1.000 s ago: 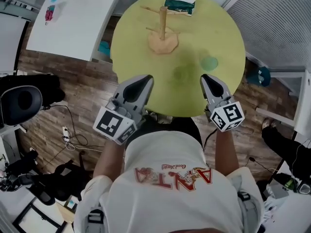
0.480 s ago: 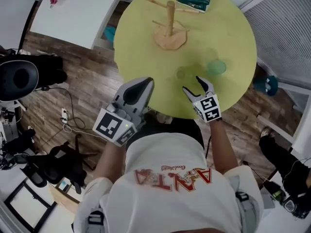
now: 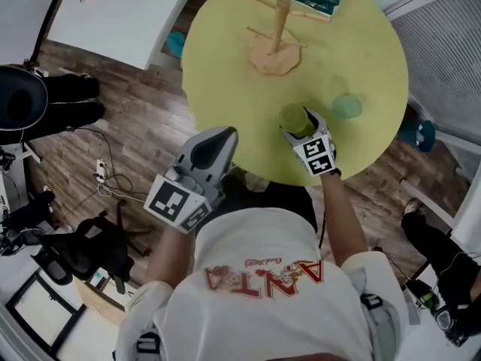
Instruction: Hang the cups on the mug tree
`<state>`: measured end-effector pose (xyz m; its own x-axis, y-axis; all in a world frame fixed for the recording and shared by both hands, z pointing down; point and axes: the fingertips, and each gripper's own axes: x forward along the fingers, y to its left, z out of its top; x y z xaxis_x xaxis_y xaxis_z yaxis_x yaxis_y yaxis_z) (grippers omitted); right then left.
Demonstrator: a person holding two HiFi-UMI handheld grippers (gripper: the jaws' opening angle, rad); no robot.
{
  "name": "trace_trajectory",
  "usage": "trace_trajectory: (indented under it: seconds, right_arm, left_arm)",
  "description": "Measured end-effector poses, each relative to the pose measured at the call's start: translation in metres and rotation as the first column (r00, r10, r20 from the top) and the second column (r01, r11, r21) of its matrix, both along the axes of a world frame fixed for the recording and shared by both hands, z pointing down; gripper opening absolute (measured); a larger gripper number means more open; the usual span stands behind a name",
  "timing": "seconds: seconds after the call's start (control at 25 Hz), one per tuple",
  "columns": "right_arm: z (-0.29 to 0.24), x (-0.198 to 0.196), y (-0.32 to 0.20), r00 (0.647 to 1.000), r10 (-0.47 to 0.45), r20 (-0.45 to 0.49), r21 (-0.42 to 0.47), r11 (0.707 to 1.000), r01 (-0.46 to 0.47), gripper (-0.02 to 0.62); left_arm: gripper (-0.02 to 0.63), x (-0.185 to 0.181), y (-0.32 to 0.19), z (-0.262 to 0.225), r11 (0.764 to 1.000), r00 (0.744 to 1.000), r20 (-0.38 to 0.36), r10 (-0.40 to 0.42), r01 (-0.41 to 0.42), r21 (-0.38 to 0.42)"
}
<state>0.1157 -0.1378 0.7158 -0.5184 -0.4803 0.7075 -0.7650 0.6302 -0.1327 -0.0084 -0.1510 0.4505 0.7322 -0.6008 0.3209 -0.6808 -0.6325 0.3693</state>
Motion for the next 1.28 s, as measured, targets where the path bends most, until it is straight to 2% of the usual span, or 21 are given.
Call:
trace_trajectory:
  seconds: [0.28, 0.36, 0.84, 1.0, 1.28]
  right_arm:
    - [0.006, -0.008, -0.010, 1.000, 0.010, -0.016, 0.032, 0.999, -0.009, 0.353]
    - [0.001, -0.008, -0.013, 1.000, 0.026, -0.002, 0.042, 0.999, -0.026, 0.325]
    - [-0.019, -0.001, -0.020, 0.997, 0.073, 0.002, 0.096, 0.993, -0.073, 0.316]
    - [-0.051, 0.003, -0.028, 0.997, 0.080, -0.019, 0.121, 0.990, -0.077, 0.316]
    - [-0.118, 0.031, -0.057, 0.991, 0.057, -0.118, 0.147, 0.988, -0.039, 0.316]
  left_arm:
    - [0.009, -0.011, 0.001, 0.001, 1.000, 1.000, 0.002, -0.001, 0.001, -0.009]
    - [0.009, -0.014, -0.001, 0.001, 1.000, 1.000, 0.002, -0.004, 0.004, -0.007]
    - [0.009, -0.012, -0.003, 0.001, 1.000, 1.000, -0.010, 0.026, -0.026, -0.011]
    - [0.009, -0.013, -0.005, -0.002, 1.000, 0.999, -0.031, 0.028, -0.029, -0.003]
    - [0.009, -0.014, -0.010, -0.013, 0.999, 0.996, -0.086, 0.029, -0.026, 0.027]
